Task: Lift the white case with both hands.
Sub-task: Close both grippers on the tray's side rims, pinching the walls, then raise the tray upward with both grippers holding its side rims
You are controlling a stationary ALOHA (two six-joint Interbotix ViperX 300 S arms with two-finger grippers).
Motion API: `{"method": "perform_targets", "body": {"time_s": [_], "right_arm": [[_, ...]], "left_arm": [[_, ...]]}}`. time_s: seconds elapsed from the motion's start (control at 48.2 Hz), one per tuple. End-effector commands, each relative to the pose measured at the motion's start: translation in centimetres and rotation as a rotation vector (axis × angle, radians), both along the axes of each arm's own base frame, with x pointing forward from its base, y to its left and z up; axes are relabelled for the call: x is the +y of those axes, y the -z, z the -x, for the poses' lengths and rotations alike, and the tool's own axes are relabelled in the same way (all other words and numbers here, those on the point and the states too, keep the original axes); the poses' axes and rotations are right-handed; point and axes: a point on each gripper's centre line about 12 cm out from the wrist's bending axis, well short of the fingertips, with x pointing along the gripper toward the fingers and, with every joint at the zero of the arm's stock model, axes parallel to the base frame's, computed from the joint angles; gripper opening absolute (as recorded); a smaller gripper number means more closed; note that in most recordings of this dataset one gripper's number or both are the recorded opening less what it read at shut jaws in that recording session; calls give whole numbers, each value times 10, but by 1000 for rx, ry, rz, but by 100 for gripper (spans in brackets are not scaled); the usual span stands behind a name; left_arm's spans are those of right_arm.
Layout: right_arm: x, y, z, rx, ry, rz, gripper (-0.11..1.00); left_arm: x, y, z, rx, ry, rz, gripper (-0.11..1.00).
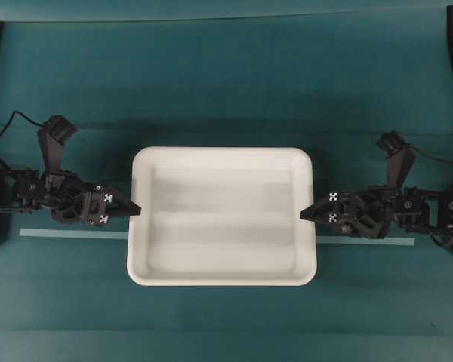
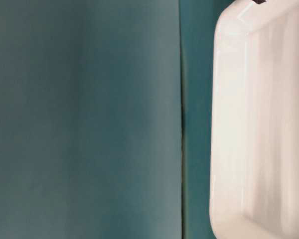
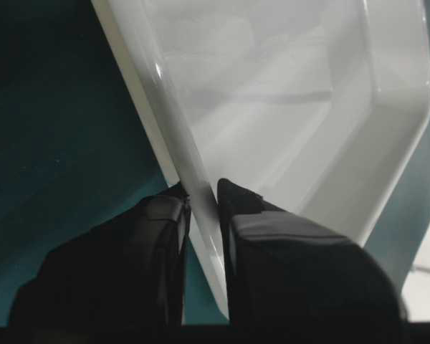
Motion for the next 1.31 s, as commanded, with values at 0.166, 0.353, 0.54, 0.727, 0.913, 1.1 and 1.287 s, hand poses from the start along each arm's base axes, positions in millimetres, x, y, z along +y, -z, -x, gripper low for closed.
{"method": "perform_targets", "body": {"time_s": [0.166,0.353,0.54,0.727,0.913,1.1,1.287], "right_arm": [[0,2,-5,11,7,-4,13],[0,-4,-7,-17,28,-28,13],[1,-23,-8,-51,42,-84,13],[-3,-46,-9,-65,45,-107,12],[-16,-75,-6,-86,49,-90,12],[-21,-95,0,-60,30,-92,12],[-21,-113,2,-70,15,-102,12]], "left_arm": [[2,-1,-5,0,-1,-11,10],[4,-6,-9,-21,-10,-8,10],[4,-26,-20,-72,-14,5,10],[4,-47,-27,-57,-22,12,10],[5,-66,-27,-71,-25,11,10],[7,-86,-22,-94,-35,14,10],[9,-102,-13,-95,-52,26,10]]}}
